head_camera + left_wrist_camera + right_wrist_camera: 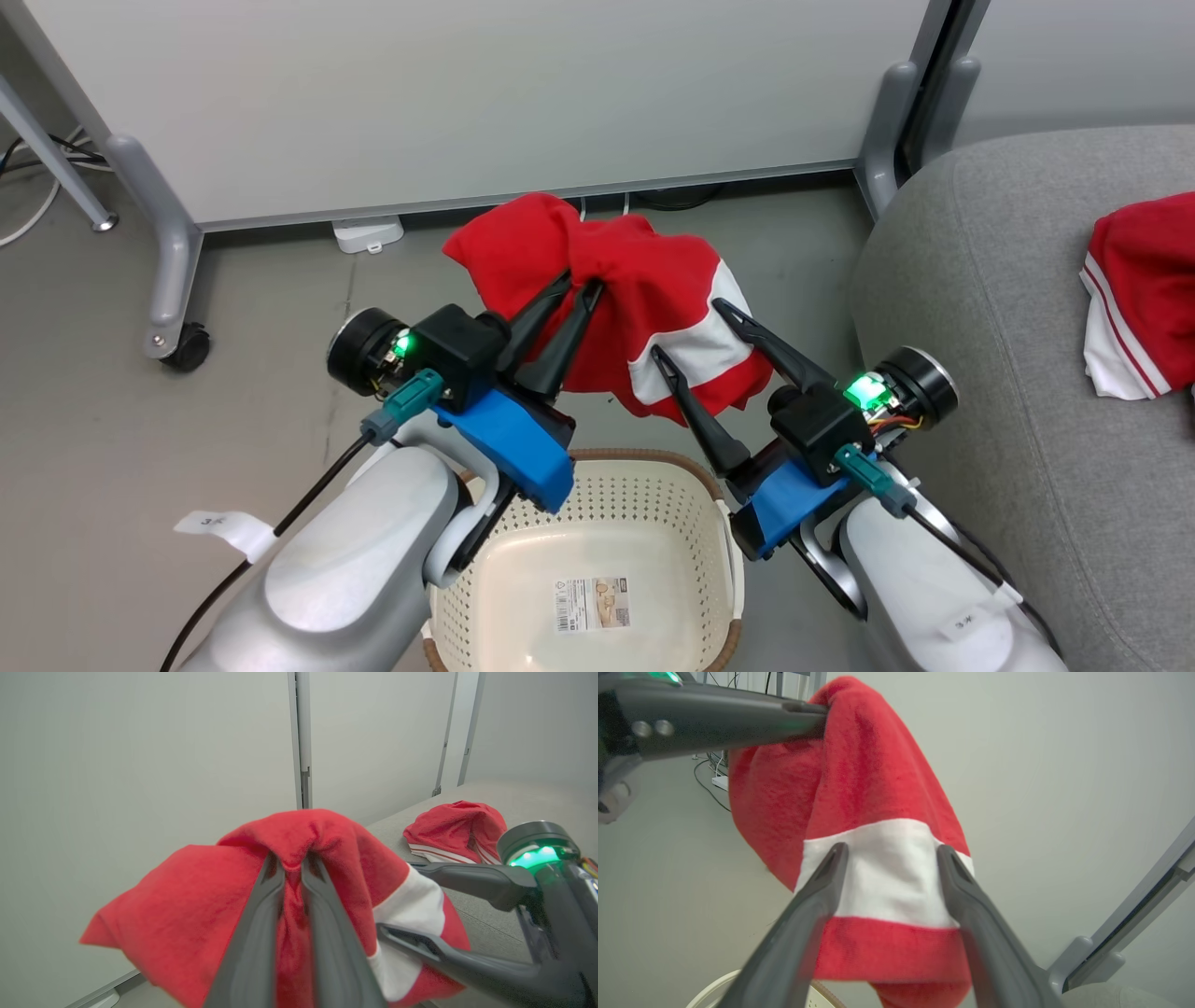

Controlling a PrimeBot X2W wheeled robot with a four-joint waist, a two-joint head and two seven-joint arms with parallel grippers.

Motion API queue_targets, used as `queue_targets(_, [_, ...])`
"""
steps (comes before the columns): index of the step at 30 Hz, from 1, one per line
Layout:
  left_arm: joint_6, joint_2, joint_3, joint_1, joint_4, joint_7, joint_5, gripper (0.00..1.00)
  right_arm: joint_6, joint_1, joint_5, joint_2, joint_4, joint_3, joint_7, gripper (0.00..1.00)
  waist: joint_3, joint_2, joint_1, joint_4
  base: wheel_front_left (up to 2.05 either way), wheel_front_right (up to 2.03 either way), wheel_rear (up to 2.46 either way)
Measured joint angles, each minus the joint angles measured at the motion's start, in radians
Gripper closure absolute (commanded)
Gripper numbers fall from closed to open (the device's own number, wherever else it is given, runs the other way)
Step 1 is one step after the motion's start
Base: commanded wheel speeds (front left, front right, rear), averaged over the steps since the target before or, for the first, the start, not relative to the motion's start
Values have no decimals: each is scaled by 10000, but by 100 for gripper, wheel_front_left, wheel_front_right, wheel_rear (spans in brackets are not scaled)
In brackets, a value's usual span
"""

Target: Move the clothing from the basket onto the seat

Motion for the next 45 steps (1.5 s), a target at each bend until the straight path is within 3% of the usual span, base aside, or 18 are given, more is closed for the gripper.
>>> queue_targets(10, [-123, -247, -299, -103, 81, -12, 44, 100, 0, -686, 771, 38, 1051, 355, -2, 0, -43, 0, 0, 106, 0, 0, 0])
queue_targets(11, [-134, -265, -316, -125, 90, -13, 44, 100, 0, -728, 869, 40, 1181, 370, -2, 32, -45, 0, 0, 118, 0, 0, 0])
queue_targets(12, [-134, -280, -336, -144, 102, -13, 44, 100, 0, -756, 932, 38, 1283, 384, 0, 96, -47, 0, 0, 127, 0, 0, 0])
queue_targets(13, [-136, -290, -349, -150, 111, -15, 44, 100, 0, -783, 1026, 38, 1363, 420, -2, 100, -50, 0, 0, 136, 0, 0, 0])
queue_targets(41, [-84, -238, -504, -268, 234, -138, -6, 100, 0, -866, 1429, 38, 1220, 527, 0, 100, 10, 0, 0, 117, 0, 0, 0])
queue_targets(42, [-63, -240, -489, -269, 236, -148, -19, 54, 0, -866, 1434, 38, 1216, 529, 0, 100, 15, 0, 0, 121, 0, 0, 0])
queue_targets(43, [-44, -242, -476, -271, 236, -165, -29, 0, 0, -866, 1452, 38, 1212, 529, 0, 100, 19, 0, 0, 123, 0, 0, 0])
queue_targets(45, [-33, -245, -477, -279, 236, -203, -29, 0, 0, -866, 1469, 38, 1202, 527, 0, 100, 33, 0, 0, 131, 0, 0, 0])
